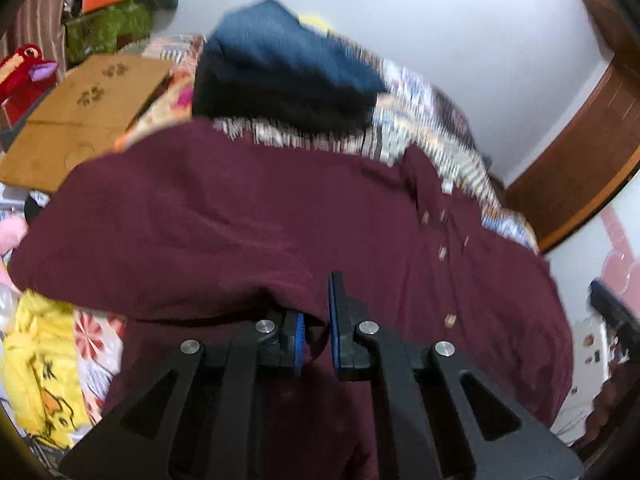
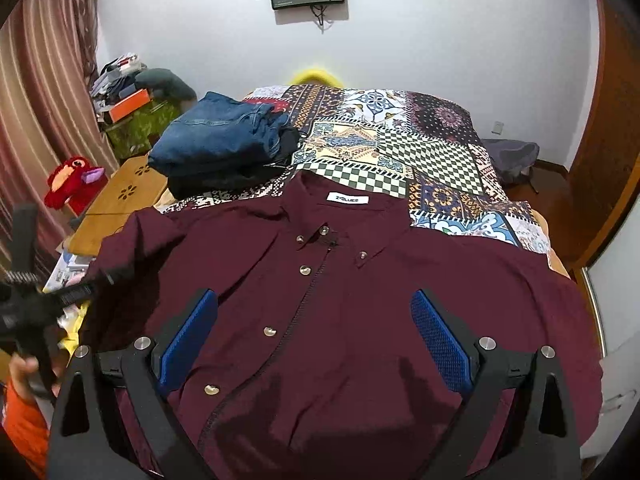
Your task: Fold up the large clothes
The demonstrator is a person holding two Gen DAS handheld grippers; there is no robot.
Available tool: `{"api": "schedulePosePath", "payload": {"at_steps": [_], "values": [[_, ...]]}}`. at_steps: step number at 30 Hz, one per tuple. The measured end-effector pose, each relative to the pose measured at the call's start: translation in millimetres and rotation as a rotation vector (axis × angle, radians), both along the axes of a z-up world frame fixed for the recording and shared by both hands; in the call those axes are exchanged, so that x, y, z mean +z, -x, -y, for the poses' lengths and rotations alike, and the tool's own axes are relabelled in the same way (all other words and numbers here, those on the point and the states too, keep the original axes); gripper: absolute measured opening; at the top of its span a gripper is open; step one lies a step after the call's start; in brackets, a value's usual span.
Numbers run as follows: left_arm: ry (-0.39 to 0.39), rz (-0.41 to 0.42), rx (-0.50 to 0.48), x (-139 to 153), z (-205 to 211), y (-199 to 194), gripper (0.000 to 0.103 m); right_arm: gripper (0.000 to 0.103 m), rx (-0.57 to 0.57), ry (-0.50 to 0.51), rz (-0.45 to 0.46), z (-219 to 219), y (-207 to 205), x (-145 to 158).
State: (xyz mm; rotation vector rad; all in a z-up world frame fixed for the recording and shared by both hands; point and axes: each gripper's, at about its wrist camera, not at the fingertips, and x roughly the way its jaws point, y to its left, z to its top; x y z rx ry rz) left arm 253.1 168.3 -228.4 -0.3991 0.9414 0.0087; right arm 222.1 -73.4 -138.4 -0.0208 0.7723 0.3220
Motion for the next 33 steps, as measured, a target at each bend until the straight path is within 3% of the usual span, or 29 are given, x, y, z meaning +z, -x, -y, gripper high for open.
{"api": "schedulePosePath", "payload": {"at_steps": [2,5,9,13,17,20,25,33], "values": [[-0.020,-0.053,-0.017,-12,5,3,0.008,0.097,0.001,0.004,-0.002,0,0,-1],[-0.035,-0.099,-0.029,-22,11,6,0.017,0.097,0.012,0.010,-0.008,-2,0,-4],[0.037,-0.092,-0.025,-19,6,18,0.042,0.097,0.026,0.018,-0.016,-7,-1,-6],[0.068,-0.055,0.016,-2,-8,32,0.055,0.097,0.042,0.031,-0.028,-13,-4,-10],[0.125,0.013,0.089,18,-37,53,0.062,0.097,0.060,0.048,-0.029,-20,-5,-13],[0.116,0.048,0.170,28,-64,65,0.065,0.097,0.067,0.057,-0.036,-26,-6,-16],[0.119,0.048,0.363,20,-123,83,0.069,0.097,0.080,0.071,-0.049,-36,-9,-21],[0.417,0.020,0.560,-39,-202,102,0.069,0.097,0.088,0.120,-0.063,-52,-17,-28]]}}
